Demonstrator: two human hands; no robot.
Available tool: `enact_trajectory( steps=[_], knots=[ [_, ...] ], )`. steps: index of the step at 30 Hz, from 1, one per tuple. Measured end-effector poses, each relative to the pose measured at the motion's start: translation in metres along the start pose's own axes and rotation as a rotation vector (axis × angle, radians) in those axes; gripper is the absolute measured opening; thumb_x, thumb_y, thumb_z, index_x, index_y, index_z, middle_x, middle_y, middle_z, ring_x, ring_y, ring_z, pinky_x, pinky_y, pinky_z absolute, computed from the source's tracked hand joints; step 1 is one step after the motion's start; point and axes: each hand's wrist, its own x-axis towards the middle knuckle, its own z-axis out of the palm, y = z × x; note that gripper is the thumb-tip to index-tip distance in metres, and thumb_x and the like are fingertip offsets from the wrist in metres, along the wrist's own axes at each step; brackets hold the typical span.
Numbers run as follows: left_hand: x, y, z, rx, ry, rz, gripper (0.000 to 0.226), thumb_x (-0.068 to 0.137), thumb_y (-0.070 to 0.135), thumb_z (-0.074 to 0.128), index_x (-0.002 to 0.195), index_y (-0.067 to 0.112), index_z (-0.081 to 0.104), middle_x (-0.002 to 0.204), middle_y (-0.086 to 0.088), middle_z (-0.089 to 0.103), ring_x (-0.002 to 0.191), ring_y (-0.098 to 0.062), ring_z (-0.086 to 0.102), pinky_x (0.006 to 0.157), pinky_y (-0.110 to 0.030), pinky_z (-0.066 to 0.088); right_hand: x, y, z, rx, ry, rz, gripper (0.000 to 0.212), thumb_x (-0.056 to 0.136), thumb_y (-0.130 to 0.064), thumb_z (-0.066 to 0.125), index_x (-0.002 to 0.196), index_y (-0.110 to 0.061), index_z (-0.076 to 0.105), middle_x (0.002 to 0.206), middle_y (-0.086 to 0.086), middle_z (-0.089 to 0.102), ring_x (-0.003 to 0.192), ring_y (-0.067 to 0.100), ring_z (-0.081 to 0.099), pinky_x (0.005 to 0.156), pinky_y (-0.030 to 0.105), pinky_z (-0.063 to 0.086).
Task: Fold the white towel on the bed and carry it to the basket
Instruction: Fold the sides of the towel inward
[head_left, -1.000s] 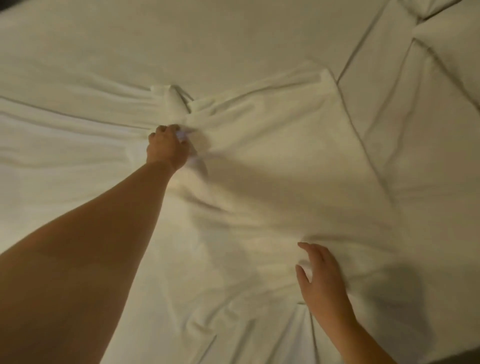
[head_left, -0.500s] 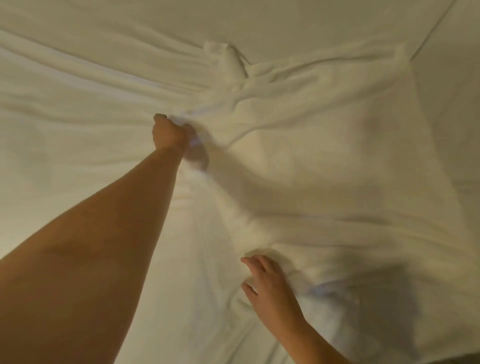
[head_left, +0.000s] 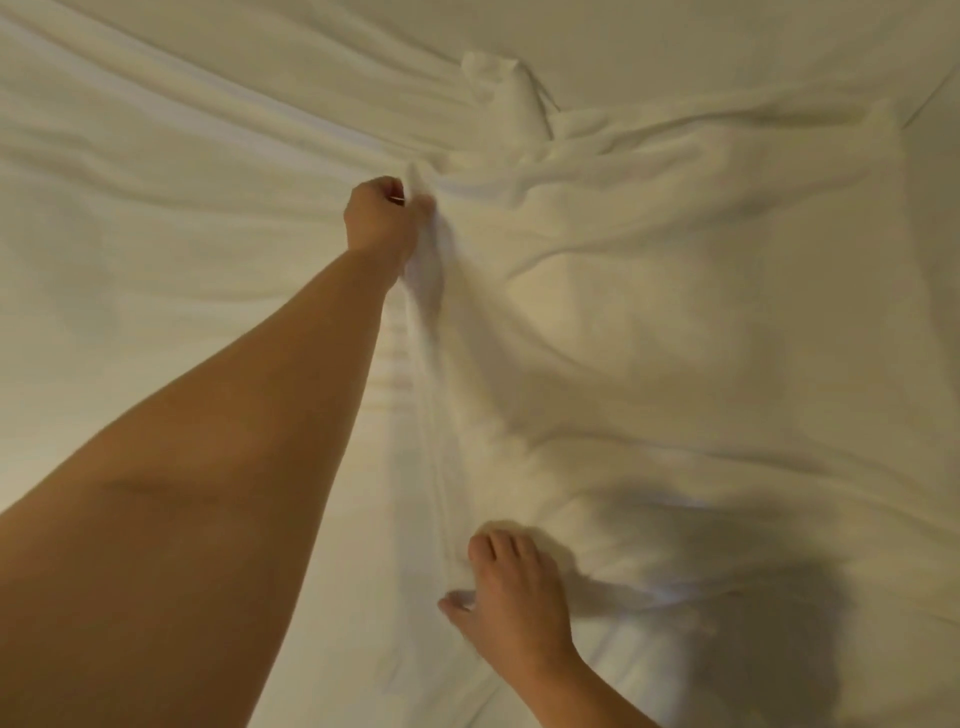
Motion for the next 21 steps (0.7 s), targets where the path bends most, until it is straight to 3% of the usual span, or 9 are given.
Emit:
enact_trajectory(
  steps=[2, 5, 10, 13, 15, 21],
  knots=[
    [0.004, 0.007, -0.003, 0.022, 0.005, 0.051, 0.021, 0.078, 0.031, 0.072, 0.067, 0.021, 0.058, 0.062, 0.003, 0.055, 0.056, -0.017, 0.053, 0.051, -0.028, 0.048, 0.002, -0.008, 0.0, -0.043, 0.002, 0.023, 0.043, 0.065, -0.054, 0.067, 0.09, -0.02, 0.061, 0.084, 0.002, 0.061, 0.079, 0.028, 0.057, 0.063, 0.042, 0.047],
    [0.003, 0.005, -0.005, 0.034, 0.012, 0.07, 0.033, 0.082, 0.028, 0.072, 0.059, 0.02, 0.05, 0.057, 0.008, 0.048, 0.051, -0.012, 0.048, 0.046, -0.02, 0.04, 0.002, -0.018, 0.001, -0.106, -0.006, 0.062, 0.036, 0.069, -0.041, 0.077, 0.09, -0.015, 0.066, 0.08, 0.005, 0.063, 0.075, 0.03, 0.059, 0.061, 0.043, 0.049],
    [0.008, -0.007, 0.01, 0.073, 0.021, 0.026, 0.025, 0.079, 0.031, 0.074, 0.065, 0.02, 0.056, 0.064, 0.006, 0.053, 0.059, -0.016, 0.05, 0.054, -0.023, 0.044, 0.003, -0.017, 0.007, -0.075, -0.082, 0.118, 0.035, 0.07, -0.046, 0.068, 0.082, -0.012, 0.065, 0.069, 0.006, 0.061, 0.066, 0.03, 0.057, 0.06, 0.04, 0.046],
    [0.013, -0.007, 0.008, 0.068, 0.038, 0.025, 0.029, 0.079, 0.031, 0.075, 0.064, 0.021, 0.053, 0.066, 0.006, 0.053, 0.063, -0.019, 0.051, 0.059, -0.025, 0.046, 0.01, -0.015, 0.013, -0.135, -0.081, 0.127, 0.033, 0.066, -0.029, 0.083, 0.089, -0.008, 0.07, 0.07, 0.006, 0.064, 0.066, 0.03, 0.06, 0.059, 0.041, 0.047],
    [0.015, -0.008, 0.006, 0.06, 0.047, 0.013, 0.022, 0.08, 0.031, 0.077, 0.07, 0.022, 0.059, 0.069, 0.008, 0.056, 0.065, -0.019, 0.055, 0.059, -0.024, 0.049, 0.013, -0.016, 0.013, -0.131, -0.083, 0.117, 0.025, 0.062, -0.017, 0.085, 0.082, -0.012, 0.071, 0.067, 0.004, 0.064, 0.063, 0.028, 0.062, 0.057, 0.039, 0.049],
    [0.025, 0.006, -0.008, 0.012, 0.143, 0.045, 0.013, 0.078, 0.032, 0.075, 0.078, 0.023, 0.066, 0.073, 0.009, 0.062, 0.064, -0.013, 0.058, 0.06, -0.022, 0.053, 0.008, -0.024, -0.006, 0.133, 0.039, -0.045, 0.014, 0.076, -0.031, 0.069, 0.07, -0.026, 0.058, 0.064, -0.008, 0.058, 0.06, 0.015, 0.058, 0.052, 0.03, 0.051]
  ],
)
